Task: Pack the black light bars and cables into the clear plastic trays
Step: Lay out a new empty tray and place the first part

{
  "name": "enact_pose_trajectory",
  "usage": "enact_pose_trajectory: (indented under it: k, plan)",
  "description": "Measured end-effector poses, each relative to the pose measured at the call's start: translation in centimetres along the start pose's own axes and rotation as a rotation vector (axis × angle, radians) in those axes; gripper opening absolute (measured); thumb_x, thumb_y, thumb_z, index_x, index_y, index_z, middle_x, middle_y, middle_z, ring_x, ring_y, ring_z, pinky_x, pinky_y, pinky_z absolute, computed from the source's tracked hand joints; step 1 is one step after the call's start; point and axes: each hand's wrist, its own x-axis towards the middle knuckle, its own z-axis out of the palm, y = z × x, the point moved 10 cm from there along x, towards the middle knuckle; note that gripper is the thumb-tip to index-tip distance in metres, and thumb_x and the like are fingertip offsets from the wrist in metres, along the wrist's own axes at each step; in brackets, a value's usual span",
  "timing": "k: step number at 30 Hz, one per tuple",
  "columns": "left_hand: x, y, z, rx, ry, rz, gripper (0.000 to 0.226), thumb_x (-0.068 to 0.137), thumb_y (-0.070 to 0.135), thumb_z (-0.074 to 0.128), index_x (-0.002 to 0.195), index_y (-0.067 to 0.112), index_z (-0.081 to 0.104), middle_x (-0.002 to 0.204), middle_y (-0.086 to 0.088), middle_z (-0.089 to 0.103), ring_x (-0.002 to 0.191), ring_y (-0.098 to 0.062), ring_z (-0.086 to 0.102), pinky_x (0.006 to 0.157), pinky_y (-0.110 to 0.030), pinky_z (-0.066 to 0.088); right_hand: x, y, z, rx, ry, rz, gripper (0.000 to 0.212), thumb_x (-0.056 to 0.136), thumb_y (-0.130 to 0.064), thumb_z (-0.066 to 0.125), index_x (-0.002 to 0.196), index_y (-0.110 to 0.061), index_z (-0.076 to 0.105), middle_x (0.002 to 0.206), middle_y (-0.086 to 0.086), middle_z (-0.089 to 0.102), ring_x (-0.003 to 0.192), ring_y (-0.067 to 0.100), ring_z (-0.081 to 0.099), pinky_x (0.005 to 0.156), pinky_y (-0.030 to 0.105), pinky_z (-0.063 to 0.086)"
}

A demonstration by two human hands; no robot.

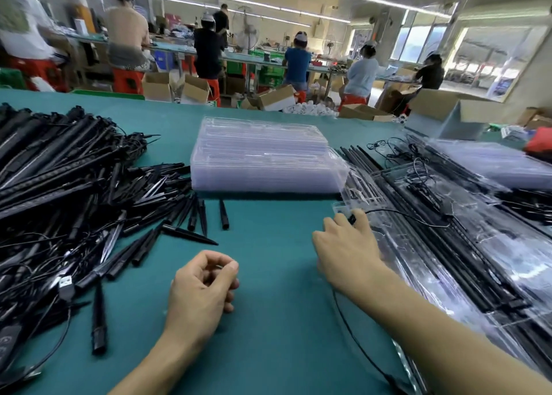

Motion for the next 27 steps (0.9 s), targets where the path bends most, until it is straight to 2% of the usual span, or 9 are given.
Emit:
enact_pose_trajectory:
  k: [5,8,10,14,18,21,23,25,27]
  plan:
    - [-0.1,0.1,0.1,-0.005,-0.014,0.004,0.01,0.092,0.007,0.066,0.082,0.008,0.064,0.058,-0.003,0.066,0.048,-0.009,0.055,0.043,-0.021,0.047,-2.0,1.5,-2.4,0.049,0.034,0.068,0.015,0.084,-0.021,0.055,0.087,-0.027,0.041,0.105,0.0,0.052,0.112,0.024,0.045,0.104,0.052,0.013]
    - [-0.2,0.2,0.0,0.011,-0.017,0.01,0.011,0.092,0.008,0.066,0.081,0.009,0.064,0.058,-0.003,0.065,0.048,-0.01,0.055,0.044,-0.021,0.047,-3.1,1.8,-3.8,0.089,0.041,0.075,0.009,0.087,-0.028,0.054,0.095,-0.027,0.052,0.108,-0.002,0.052,0.113,0.024,0.046,0.103,0.051,0.019]
    - [-0.4,0.6,0.2,0.02,-0.02,0.016,0.014,0.091,0.01,0.068,0.078,0.013,0.065,0.058,-0.002,0.065,0.048,-0.009,0.054,0.044,-0.021,0.047,-4.3,1.9,-4.6,0.09,0.063,0.06,0.021,0.087,-0.037,0.056,0.107,-0.03,0.054,0.113,-0.004,0.048,0.116,0.023,0.042,0.102,0.05,0.019]
    - [-2.5,2.9,3.0,0.08,-0.181,0.088,0.025,0.073,0.054,0.07,0.077,0.029,0.069,0.065,-0.001,0.068,0.056,-0.01,0.057,0.056,-0.025,0.047,-9.5,3.2,-5.3,0.347,0.208,-0.012,0.038,0.086,-0.063,0.045,0.117,-0.042,0.055,0.132,-0.016,0.043,0.128,0.011,0.035,0.108,0.037,0.018]
    - [-4.7,3.6,9.3,0.195,-0.427,0.024,0.049,0.057,0.074,0.06,0.088,0.037,0.071,0.085,0.013,0.073,0.081,0.0,0.066,0.077,-0.026,0.055,-16.1,14.1,-2.2,0.53,0.41,0.441,0.043,0.085,-0.062,0.034,0.121,-0.046,0.049,0.129,-0.002,0.049,0.117,0.022,0.049,0.096,0.047,0.044]
    - [-5.9,3.0,13.8,0.195,-0.528,-0.137,0.078,0.047,0.08,0.061,0.113,0.038,0.056,0.108,0.015,0.065,0.097,0.0,0.064,0.083,-0.018,0.051,-20.2,24.9,6.1,0.466,0.145,0.891,0.07,0.072,-0.067,0.031,0.133,-0.032,0.04,0.132,0.019,0.047,0.117,0.042,0.049,0.095,0.058,0.045]
    - [-7.7,2.2,17.2,0.078,-0.641,-0.335,0.088,0.056,0.075,0.069,0.128,0.029,0.048,0.113,0.008,0.066,0.097,-0.01,0.069,0.077,-0.023,0.055,-21.2,29.6,11.5,0.433,-0.009,0.979,0.09,0.063,-0.069,0.035,0.136,-0.016,0.044,0.125,0.027,0.054,0.109,0.044,0.054,0.093,0.058,0.047]
    - [-9.2,2.4,19.7,0.003,-0.688,-0.388,0.069,0.076,0.057,0.075,0.129,0.024,0.047,0.113,-0.003,0.068,0.095,-0.018,0.072,0.077,-0.029,0.055,-21.4,30.9,13.9,0.504,-0.046,1.019,0.087,0.066,-0.066,0.052,0.131,-0.008,0.051,0.112,0.026,0.063,0.096,0.043,0.061,0.087,0.056,0.05]
    - [-9.1,3.7,20.3,-0.002,-0.618,-0.31,0.037,0.087,0.031,0.071,0.118,0.031,0.049,0.111,-0.008,0.067,0.09,-0.019,0.073,0.083,-0.037,0.059,-20.9,29.5,12.1,0.56,0.036,1.019,0.066,0.074,-0.051,0.071,0.124,-0.01,0.058,0.084,0.009,0.067,0.081,0.036,0.064,0.082,0.052,0.052]
